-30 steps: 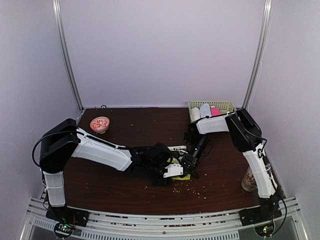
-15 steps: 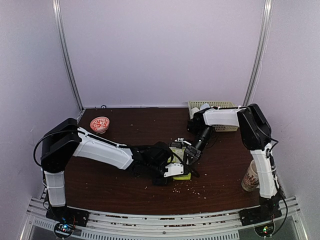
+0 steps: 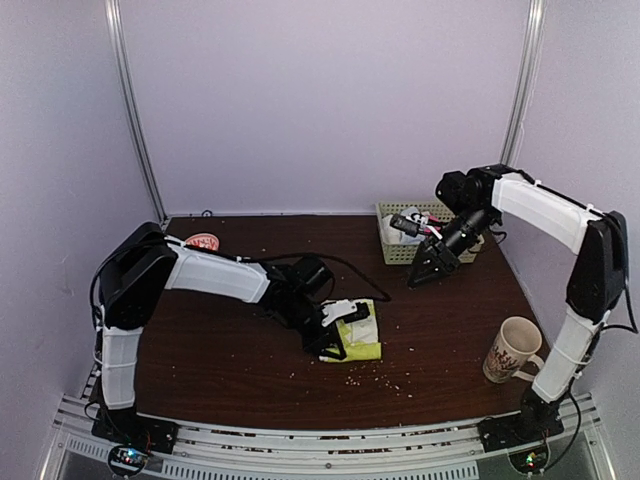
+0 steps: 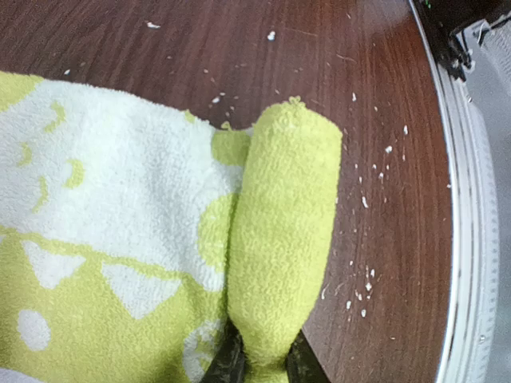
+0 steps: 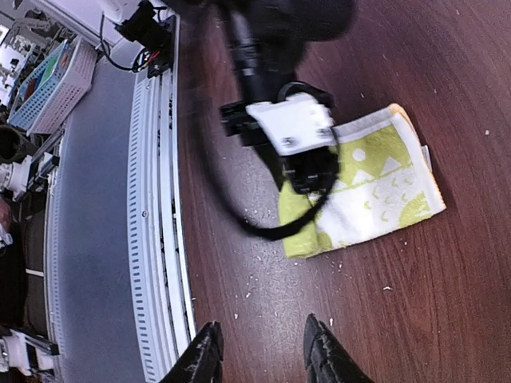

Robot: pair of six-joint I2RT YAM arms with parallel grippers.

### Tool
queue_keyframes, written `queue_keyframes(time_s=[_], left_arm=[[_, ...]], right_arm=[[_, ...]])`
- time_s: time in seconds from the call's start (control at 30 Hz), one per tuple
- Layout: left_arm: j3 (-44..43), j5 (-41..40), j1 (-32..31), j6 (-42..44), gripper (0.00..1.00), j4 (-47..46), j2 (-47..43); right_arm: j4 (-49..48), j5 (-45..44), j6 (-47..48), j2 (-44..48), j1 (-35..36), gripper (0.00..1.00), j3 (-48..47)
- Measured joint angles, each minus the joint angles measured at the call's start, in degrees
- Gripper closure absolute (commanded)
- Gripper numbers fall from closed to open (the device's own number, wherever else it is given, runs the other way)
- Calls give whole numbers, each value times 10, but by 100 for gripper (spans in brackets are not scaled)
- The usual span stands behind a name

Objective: Roll the towels
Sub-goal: Roll the towel at the center of the board.

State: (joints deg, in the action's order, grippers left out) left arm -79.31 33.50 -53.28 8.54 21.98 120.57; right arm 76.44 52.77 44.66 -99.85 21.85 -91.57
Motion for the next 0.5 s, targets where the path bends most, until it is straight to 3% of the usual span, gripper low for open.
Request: queue_keyframes(time_s=[0.23,0.5], left_arm=[[-103,131,28,-53,84,85,85],[-141,213,30,-83,85,132,129]], right_arm=[[-28,-3,64,143,37,59,108],[-203,-212,3,188,261,58,282]])
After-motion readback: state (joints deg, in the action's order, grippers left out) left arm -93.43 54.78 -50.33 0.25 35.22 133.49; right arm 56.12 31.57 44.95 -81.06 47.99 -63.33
